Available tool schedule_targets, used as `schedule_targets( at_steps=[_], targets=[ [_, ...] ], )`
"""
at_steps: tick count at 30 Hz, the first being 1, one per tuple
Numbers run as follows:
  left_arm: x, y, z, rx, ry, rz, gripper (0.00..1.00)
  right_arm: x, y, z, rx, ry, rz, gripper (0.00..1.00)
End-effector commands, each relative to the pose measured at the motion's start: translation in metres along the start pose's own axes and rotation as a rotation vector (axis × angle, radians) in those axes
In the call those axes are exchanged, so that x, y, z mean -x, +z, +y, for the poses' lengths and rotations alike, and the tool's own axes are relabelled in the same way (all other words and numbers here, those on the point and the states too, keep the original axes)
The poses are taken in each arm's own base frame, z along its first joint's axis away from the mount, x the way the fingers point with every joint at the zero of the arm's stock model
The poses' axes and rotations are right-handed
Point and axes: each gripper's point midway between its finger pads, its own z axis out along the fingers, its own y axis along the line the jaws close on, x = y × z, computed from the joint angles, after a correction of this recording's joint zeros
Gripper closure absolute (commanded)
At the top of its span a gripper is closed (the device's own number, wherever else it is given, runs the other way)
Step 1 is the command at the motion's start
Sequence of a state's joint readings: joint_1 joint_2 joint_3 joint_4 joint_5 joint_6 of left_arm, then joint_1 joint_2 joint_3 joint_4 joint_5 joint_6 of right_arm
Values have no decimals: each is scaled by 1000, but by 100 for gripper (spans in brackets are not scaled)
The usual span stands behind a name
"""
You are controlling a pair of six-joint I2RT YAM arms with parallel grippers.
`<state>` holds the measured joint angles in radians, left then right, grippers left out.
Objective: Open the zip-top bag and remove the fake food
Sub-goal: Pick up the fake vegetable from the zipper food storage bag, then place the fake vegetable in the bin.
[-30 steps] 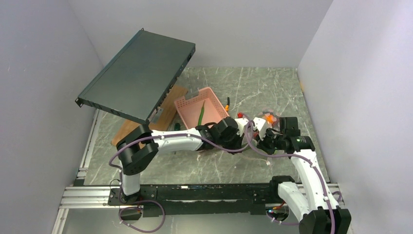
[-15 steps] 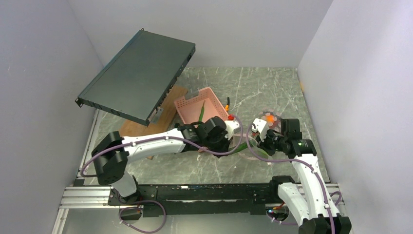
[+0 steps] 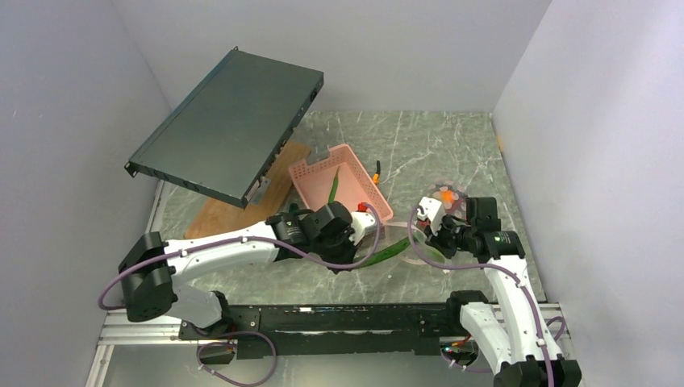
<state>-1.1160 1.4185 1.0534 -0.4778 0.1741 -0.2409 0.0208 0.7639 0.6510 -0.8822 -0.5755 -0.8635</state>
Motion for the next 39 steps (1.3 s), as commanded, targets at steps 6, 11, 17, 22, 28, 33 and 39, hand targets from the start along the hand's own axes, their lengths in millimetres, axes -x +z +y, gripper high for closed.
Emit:
schedule_targets(
  at_steps=[6, 11, 17, 22, 28, 33, 39],
  targets=[
    [-23, -43, -10, -43, 24, -5, 100, 8, -9, -1, -23, -28, -50, 100],
    [-25, -71, -22, -98, 28, -80, 100, 9, -11, -1, -31, -34, -57, 100],
    [-29, -96, -27, -114, -22, -166, 100, 11, -13, 2, -21, -54, -69, 100],
    [-21, -112, -25, -105, -92, -312, 100, 12, -15, 2, -33, -65, -79, 100],
    [2, -126, 6, 60, -226, -485, 100, 11, -14, 3, -28, -60, -77, 100],
    [27, -136, 36, 228, -340, -590, 100, 10, -13, 2, -21, -50, -70, 100],
    [46, -127, 61, 374, -434, -628, 100, 9, -12, -1, -33, -36, -66, 100]
  ],
)
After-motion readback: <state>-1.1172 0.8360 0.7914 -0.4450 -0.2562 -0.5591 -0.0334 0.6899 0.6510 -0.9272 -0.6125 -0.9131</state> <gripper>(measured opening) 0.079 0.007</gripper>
